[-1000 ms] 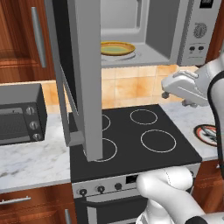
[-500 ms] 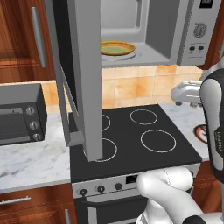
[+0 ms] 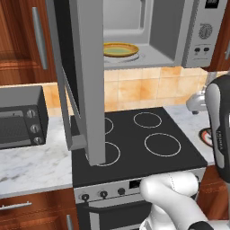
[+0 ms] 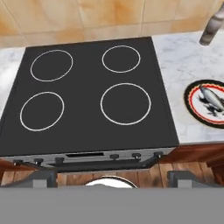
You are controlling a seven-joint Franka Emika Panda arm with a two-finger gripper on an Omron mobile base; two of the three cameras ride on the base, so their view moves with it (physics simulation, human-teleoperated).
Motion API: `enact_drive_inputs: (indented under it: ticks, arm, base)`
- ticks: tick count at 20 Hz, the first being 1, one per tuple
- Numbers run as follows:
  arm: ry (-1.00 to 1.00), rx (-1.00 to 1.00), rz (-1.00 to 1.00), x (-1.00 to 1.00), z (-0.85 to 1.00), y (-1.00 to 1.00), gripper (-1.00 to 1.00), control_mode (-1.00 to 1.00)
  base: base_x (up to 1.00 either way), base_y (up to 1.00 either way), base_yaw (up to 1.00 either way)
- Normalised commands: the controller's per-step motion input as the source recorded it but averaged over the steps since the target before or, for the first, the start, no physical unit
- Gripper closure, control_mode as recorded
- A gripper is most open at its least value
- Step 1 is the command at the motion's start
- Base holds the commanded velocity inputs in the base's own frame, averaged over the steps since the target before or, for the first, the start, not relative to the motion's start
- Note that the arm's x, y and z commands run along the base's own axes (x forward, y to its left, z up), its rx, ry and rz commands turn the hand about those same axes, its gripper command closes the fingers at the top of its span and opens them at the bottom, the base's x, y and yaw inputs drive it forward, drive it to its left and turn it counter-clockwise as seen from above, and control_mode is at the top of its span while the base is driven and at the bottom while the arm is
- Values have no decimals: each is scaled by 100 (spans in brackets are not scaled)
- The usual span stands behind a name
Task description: Pick the fish from the counter and place it in the microwave. Then turn on the microwave.
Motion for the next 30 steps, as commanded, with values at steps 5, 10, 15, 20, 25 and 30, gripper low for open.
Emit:
enact_drive_inputs:
  ticks: [5, 10, 15, 20, 25, 30]
  arm:
    - [10, 0, -3, 27, -30, -52, -100, -100]
    - [9, 0, -3, 31, -30, -48, -100, -100]
    - [7, 0, -1, 33, -32, -45, -100, -100]
    - [5, 0, 0, 34, -39, -46, -100, -100]
    - [5, 0, 0, 34, -35, -45, -100, -100]
    - [6, -1, 0, 40, -27, -40, -100, -100]
  base:
    - [0, 0, 0]
    - [0, 0, 0]
    - [0, 0, 0]
    - [0, 0, 0]
    - [0, 0, 0]
    - [0, 0, 0]
